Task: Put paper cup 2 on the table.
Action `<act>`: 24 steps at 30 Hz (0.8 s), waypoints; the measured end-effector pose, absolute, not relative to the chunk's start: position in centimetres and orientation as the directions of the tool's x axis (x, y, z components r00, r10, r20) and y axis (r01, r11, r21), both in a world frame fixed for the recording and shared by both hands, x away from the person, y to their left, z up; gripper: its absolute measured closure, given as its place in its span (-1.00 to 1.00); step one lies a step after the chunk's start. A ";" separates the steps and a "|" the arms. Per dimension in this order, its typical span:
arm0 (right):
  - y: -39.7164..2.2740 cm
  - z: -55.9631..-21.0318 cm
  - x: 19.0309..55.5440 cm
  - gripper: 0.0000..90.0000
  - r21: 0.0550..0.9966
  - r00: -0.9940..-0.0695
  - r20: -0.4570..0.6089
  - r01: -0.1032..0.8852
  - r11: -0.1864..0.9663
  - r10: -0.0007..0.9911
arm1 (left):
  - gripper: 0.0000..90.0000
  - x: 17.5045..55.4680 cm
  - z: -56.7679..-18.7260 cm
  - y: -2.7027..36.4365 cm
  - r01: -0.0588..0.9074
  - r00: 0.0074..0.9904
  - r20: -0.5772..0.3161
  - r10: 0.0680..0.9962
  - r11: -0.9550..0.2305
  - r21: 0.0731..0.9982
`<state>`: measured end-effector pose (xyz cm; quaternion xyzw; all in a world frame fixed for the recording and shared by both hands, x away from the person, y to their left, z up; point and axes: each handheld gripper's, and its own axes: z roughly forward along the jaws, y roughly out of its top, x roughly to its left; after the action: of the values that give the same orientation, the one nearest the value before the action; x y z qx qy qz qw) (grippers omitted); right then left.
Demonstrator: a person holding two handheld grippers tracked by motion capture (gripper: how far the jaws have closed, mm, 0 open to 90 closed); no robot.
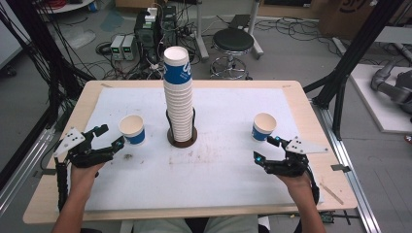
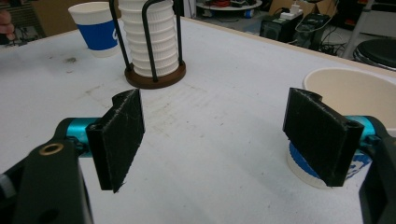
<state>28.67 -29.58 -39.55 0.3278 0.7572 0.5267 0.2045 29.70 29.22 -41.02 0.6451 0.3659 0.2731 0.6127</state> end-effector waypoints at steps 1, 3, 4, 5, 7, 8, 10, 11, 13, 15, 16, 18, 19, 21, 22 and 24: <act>-29.7 -39.6 28.6 -0.53 0.931 -0.697 0.038 0.284 0.228 0.716 | -0.61 29.6 -40.9 29.1 0.134 0.591 -0.097 0.801 0.021 0.991; -29.9 -39.6 28.6 -0.53 0.931 -0.687 0.032 0.285 0.229 0.726 | -0.61 29.5 -40.7 28.7 0.123 0.609 -0.105 0.787 0.037 0.992; -30.0 -39.6 28.6 -0.53 0.931 -0.681 0.026 0.283 0.230 0.732 | -0.61 29.5 -40.5 28.6 0.115 0.617 -0.100 0.781 0.037 0.993; -30.0 -39.6 28.6 -0.53 0.931 -0.676 0.028 0.287 0.228 0.736 | -0.61 29.4 -40.4 28.4 0.105 0.627 -0.097 0.773 0.039 0.994; -30.3 -39.5 28.6 -0.53 0.933 -0.666 0.019 0.279 0.226 0.745 | -0.61 29.3 -40.2 27.9 0.090 0.639 -0.091 0.764 0.043 0.995; -30.5 -39.5 28.5 -0.53 0.933 -0.661 0.021 0.282 0.222 0.750 | -0.61 29.3 -40.1 27.7 0.086 0.644 -0.089 0.760 0.044 0.995; -30.8 -39.6 28.5 -0.53 0.933 -0.654 0.023 0.285 0.218 0.756 | -0.61 29.3 -39.9 27.3 0.082 0.649 -0.085 0.756 0.042 0.996; -31.0 -39.6 28.5 -0.53 0.931 -0.648 0.028 0.294 0.215 0.761 | -0.61 29.3 -39.9 27.1 0.080 0.650 -0.082 0.756 0.039 0.996; -31.3 -39.7 28.5 -0.53 0.932 -0.641 0.023 0.291 0.215 0.767 | -0.61 29.2 -39.9 26.8 0.081 0.655 -0.079 0.751 0.034 0.996; -31.5 -39.7 28.5 -0.53 0.932 -0.634 0.020 0.291 0.215 0.773 | -0.62 29.1 -40.0 26.6 0.081 0.659 -0.075 0.748 0.029 0.996; -31.5 -39.7 28.5 -0.53 0.932 -0.631 0.020 0.293 0.214 0.776 | -0.62 29.1 -40.1 26.5 0.080 0.660 -0.071 0.748 0.023 0.996; -31.5 -39.7 28.5 -0.53 0.932 -0.626 0.018 0.293 0.213 0.780 | -0.62 29.0 -40.1 26.4 0.081 0.663 -0.069 0.746 0.020 0.997; -31.4 -39.7 28.4 -0.53 0.932 -0.627 0.021 0.295 0.212 0.779 | -0.62 29.0 -40.1 26.3 0.079 0.664 -0.069 0.745 0.021 0.997; -31.2 -39.7 28.4 -0.53 0.931 -0.625 0.017 0.296 0.216 0.781 | -0.62 28.8 -40.1 26.3 0.073 0.665 -0.063 0.744 0.019 0.997; -31.1 -39.6 28.4 -0.53 0.931 -0.624 0.014 0.293 0.217 0.781 | -0.62 28.7 -40.2 26.3 0.074 0.663 -0.062 0.746 0.017 0.997; -31.0 -39.5 28.2 -0.53 0.932 -0.622 0.013 0.290 0.215 0.783 | -0.62 28.7 -40.3 26.4 0.078 0.662 -0.068 0.746 0.021 0.997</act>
<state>28.23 -31.01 -39.52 0.3618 0.7414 0.5114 0.2406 28.70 26.37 -40.26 0.6491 0.3175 0.2609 0.6402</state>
